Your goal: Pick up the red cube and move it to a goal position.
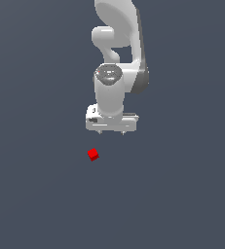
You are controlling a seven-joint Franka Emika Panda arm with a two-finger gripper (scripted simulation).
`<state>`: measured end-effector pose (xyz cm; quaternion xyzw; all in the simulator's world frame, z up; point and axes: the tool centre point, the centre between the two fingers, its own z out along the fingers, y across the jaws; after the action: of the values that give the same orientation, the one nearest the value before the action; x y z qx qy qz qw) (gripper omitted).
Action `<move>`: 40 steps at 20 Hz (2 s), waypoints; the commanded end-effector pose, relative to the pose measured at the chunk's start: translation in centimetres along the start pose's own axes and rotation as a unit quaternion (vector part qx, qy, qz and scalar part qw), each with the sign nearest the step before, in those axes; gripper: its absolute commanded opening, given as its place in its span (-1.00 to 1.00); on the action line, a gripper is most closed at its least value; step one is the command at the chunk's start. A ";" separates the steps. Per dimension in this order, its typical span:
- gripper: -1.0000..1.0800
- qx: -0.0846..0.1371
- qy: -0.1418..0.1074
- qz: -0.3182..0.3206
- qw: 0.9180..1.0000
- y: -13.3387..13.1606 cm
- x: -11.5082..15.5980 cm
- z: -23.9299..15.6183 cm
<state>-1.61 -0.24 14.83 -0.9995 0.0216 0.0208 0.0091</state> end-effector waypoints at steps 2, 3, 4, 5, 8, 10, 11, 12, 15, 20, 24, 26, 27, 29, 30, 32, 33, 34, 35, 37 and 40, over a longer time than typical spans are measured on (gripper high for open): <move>0.92 0.000 0.000 0.000 1.000 0.0 0.0 0.0; 0.92 0.000 0.000 -0.001 1.000 0.0 0.0 0.0; 0.92 0.000 0.000 -0.003 1.000 0.1 0.0 0.1; 0.92 0.000 0.000 -0.004 1.000 0.2 0.0 0.2; 0.92 -0.001 0.001 -0.014 1.000 0.5 0.1 0.6; 0.92 -0.001 0.001 -0.023 1.000 0.8 0.1 0.9; 0.92 -0.001 0.002 -0.028 1.000 0.9 0.2 1.2; 0.92 -0.002 0.002 -0.034 0.999 1.1 0.2 1.4; 0.92 -0.003 0.003 -0.055 0.998 1.8 0.4 2.3; 0.92 -0.005 0.006 -0.102 0.995 3.4 0.9 4.2; 0.92 -0.007 0.008 -0.147 0.989 4.8 1.6 6.1; 0.92 -0.008 0.010 -0.170 0.985 5.5 2.0 7.0; 0.92 -0.008 0.010 -0.182 0.983 5.9 2.2 7.5; 0.92 -0.009 0.012 -0.204 0.979 6.6 2.7 8.4; 0.92 -0.010 0.012 -0.215 0.976 6.9 2.9 8.8; 0.92 -0.011 0.013 -0.234 0.972 7.4 3.3 9.6; 0.92 -0.011 0.014 -0.243 0.970 7.7 3.6 10.0; 0.92 -0.012 0.014 -0.251 0.968 7.9 3.8 10.3; 0.92 -0.012 0.015 -0.259 0.966 8.1 4.0 10.7; 0.92 -0.013 0.016 -0.273 0.962 8.5 4.4 11.2; 0.92 -0.014 0.017 -0.288 0.957 8.9 4.8 11.9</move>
<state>2.66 -10.17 4.04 -0.9678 -0.2516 -0.0066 -0.0065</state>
